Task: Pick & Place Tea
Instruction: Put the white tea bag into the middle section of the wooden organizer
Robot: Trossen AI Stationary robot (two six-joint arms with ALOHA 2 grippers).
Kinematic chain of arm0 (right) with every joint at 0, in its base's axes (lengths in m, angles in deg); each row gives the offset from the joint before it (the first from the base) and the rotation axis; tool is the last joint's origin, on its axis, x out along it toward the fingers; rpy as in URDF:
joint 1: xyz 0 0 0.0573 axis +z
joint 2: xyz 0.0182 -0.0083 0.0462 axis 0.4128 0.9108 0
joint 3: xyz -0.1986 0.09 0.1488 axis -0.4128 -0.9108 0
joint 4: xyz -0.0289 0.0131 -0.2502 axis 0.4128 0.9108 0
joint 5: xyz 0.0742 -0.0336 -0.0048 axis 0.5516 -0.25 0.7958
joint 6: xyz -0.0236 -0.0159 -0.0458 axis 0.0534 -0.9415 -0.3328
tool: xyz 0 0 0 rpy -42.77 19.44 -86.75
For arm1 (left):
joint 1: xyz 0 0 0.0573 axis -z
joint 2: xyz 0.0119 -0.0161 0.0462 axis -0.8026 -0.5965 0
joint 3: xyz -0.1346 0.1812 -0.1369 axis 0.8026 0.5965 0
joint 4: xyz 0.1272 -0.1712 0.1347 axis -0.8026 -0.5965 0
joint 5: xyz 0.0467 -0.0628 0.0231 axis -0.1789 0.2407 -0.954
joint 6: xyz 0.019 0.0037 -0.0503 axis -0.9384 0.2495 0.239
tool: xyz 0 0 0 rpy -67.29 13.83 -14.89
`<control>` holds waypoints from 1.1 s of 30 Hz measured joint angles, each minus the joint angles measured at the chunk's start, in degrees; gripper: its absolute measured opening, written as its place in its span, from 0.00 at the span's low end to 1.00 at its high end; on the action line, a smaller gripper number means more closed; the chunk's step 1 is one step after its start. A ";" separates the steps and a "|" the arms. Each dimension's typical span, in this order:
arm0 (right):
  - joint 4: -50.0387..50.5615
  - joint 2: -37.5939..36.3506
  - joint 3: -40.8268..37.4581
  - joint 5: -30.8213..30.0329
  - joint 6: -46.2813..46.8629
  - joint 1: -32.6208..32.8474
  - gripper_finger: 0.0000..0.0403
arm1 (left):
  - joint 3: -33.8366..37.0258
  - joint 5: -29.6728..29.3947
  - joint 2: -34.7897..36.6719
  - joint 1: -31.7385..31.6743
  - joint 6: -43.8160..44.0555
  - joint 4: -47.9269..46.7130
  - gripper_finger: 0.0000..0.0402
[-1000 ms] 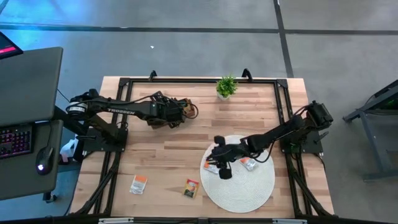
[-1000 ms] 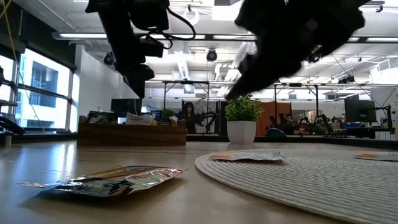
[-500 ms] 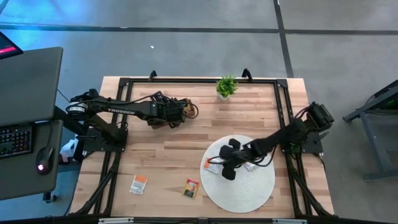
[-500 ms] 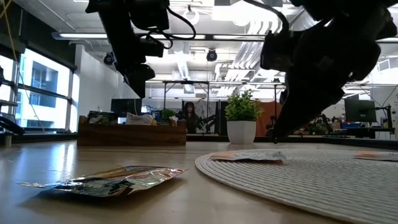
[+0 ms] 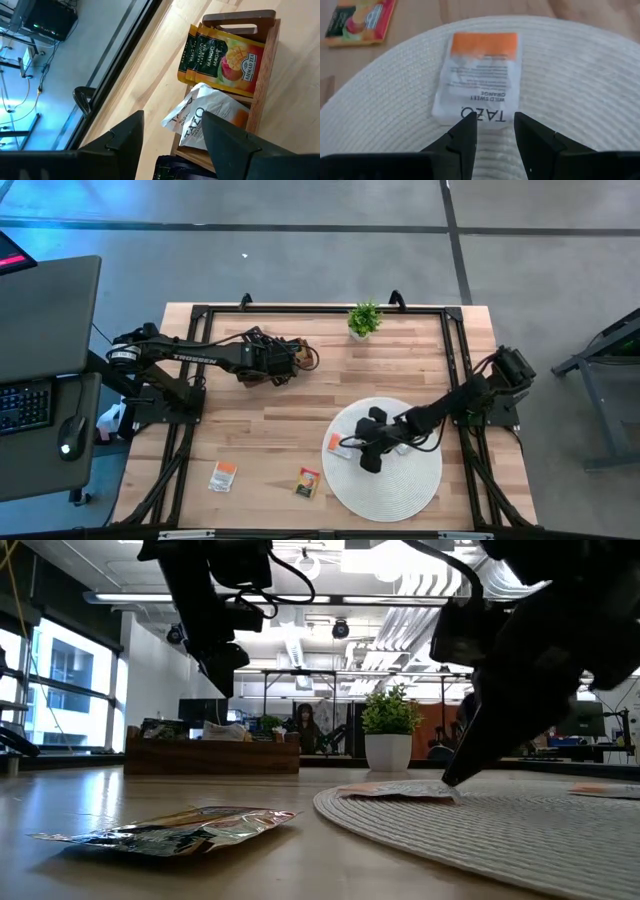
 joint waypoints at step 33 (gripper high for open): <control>-2.52 -1.97 6.61 -18.50 -63.07 -0.64 0.01 | 0.04 9.59 -0.02 0.00 0.00 0.15 0.48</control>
